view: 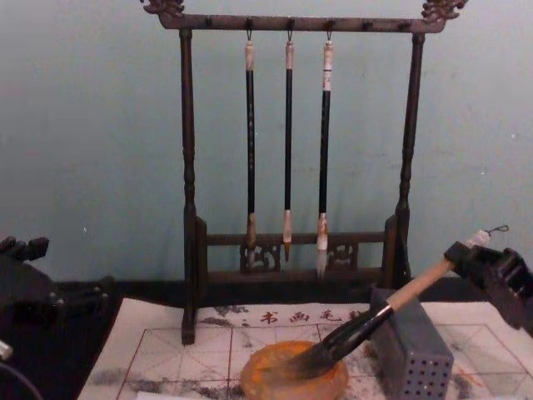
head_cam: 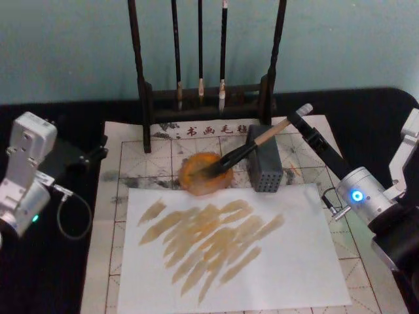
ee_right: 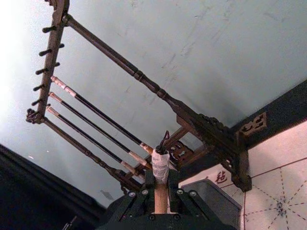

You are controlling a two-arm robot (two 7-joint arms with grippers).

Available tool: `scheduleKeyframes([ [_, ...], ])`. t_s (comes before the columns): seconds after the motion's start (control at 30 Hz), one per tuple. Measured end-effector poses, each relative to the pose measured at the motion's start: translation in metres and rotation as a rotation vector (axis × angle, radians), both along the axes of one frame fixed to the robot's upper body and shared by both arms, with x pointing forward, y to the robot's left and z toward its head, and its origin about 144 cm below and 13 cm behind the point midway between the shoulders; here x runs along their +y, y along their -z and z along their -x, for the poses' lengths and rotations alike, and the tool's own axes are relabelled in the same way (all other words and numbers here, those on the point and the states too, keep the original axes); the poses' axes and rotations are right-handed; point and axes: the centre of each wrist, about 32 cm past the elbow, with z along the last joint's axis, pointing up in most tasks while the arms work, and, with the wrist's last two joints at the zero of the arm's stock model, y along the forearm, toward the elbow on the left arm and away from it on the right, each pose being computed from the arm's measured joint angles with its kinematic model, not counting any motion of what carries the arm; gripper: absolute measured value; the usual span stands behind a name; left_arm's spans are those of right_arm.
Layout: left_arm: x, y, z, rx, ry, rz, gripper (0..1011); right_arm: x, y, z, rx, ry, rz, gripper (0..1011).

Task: Pick up the brush from the inkstone, write on the paper, then place the brush back to its original position.

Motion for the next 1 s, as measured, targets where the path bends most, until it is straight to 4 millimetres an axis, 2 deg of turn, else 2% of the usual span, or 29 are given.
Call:
scheduleKeyframes([
  [0.27, 0.0, 0.0, 0.0, 0.0, 0.0, 0.0, 1001, -0.001, -0.001, 0.0, -0.001, -0.003, -0.006, 178],
  [0.6, 0.0, 0.0, 0.0, 0.0, 0.0, 0.0, 1001, -0.005, -0.011, 0.001, -0.017, -0.022, -0.065, 178],
  [1.0, 0.0, 0.0, 0.0, 0.0, 0.0, 0.0, 1001, -0.003, -0.02, 0.003, -0.061, -0.058, -0.057, 178],
])
